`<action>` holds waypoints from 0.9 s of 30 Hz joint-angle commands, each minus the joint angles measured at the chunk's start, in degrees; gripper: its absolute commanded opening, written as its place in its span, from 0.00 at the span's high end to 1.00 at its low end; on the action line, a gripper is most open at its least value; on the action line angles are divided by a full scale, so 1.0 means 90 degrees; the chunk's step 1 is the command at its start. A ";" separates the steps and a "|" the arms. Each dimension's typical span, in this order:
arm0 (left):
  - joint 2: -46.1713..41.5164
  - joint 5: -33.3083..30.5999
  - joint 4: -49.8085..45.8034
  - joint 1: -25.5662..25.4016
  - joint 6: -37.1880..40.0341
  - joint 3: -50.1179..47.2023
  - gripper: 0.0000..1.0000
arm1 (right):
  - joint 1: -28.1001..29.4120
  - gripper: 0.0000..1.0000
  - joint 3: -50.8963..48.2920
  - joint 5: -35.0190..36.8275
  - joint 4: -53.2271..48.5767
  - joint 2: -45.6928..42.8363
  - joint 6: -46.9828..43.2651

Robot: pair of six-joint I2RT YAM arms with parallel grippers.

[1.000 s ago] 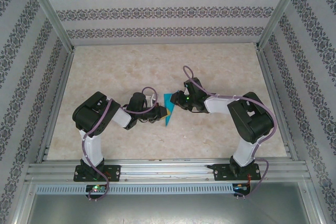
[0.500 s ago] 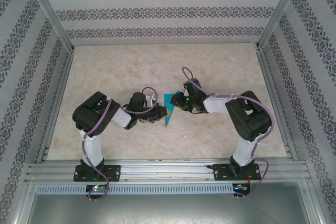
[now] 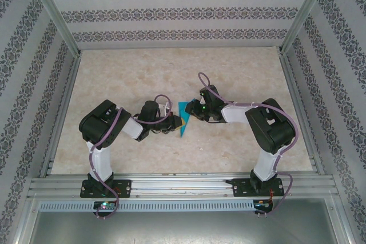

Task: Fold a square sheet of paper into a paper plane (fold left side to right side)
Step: Fold the wing for the fifth time at the center of the table.

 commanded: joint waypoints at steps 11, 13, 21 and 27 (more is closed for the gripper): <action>0.0006 0.0026 0.0073 0.0082 0.0018 -0.0038 0.98 | 0.0197 0.64 0.0284 -0.0051 0.0095 0.0255 0.0002; 0.0006 0.0023 0.0077 0.0082 0.0018 -0.0032 0.98 | 0.0196 0.64 0.0289 -0.0026 0.0086 0.0296 -0.0007; -0.0023 -0.0012 0.0116 0.0082 0.0009 -0.0066 0.91 | 0.0226 0.65 0.0286 0.0096 -0.0090 0.0526 -0.0014; -0.0288 -0.0118 -0.0018 0.0137 0.0095 -0.0186 0.81 | 0.0225 0.65 0.0246 0.0116 -0.0110 0.0582 -0.0016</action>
